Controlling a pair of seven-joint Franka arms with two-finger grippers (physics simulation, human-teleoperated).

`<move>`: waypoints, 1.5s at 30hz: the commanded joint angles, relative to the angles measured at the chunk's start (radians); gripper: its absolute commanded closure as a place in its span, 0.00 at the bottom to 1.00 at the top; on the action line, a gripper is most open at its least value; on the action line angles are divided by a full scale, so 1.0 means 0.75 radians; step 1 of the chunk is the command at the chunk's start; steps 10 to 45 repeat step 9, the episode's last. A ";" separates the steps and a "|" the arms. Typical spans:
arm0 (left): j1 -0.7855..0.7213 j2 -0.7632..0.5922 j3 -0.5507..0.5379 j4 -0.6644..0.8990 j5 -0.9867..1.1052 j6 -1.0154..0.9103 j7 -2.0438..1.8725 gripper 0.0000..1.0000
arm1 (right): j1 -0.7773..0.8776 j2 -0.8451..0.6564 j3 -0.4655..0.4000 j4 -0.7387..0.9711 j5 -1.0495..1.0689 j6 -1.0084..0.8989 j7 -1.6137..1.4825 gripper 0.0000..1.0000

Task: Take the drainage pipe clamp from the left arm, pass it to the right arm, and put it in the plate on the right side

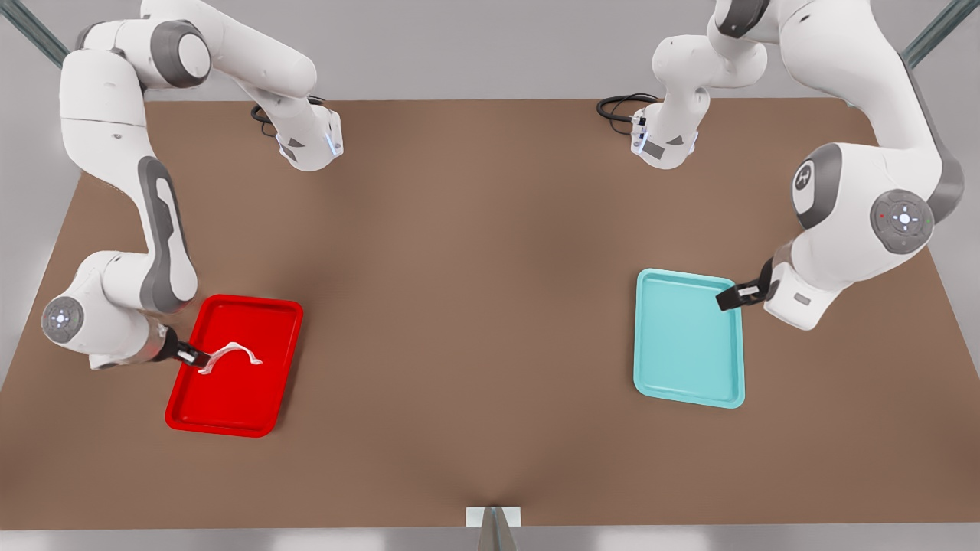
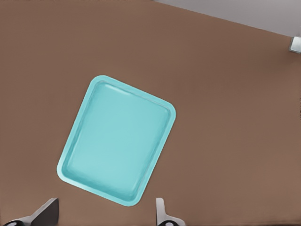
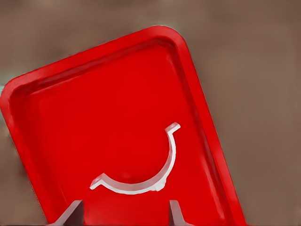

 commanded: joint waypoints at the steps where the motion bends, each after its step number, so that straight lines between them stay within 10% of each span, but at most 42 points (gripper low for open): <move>1: -0.001 0.001 -0.001 0.001 0.002 0.028 0.584 0.00 | -0.003 -0.130 0.099 0.118 0.000 -0.296 -0.576 0.00; 3: -0.001 0.001 -0.001 0.001 0.002 0.032 0.584 0.00 | 0.075 -0.275 0.128 0.265 0.006 -0.555 -0.459 0.00; 6: 0.003 0.003 -0.001 0.018 0.000 0.035 0.589 0.00 | 0.543 -0.544 -0.395 0.197 0.186 -0.668 -0.510 0.00; 9: 0.001 0.005 0.001 0.018 0.000 0.035 0.589 0.00 | 0.758 -0.349 -0.565 0.320 0.182 -0.670 -0.518 0.00; 45: 0.001 0.005 0.001 0.018 0.000 0.035 0.589 0.00 | 0.758 -0.349 -0.565 0.320 0.182 -0.670 -0.518 0.00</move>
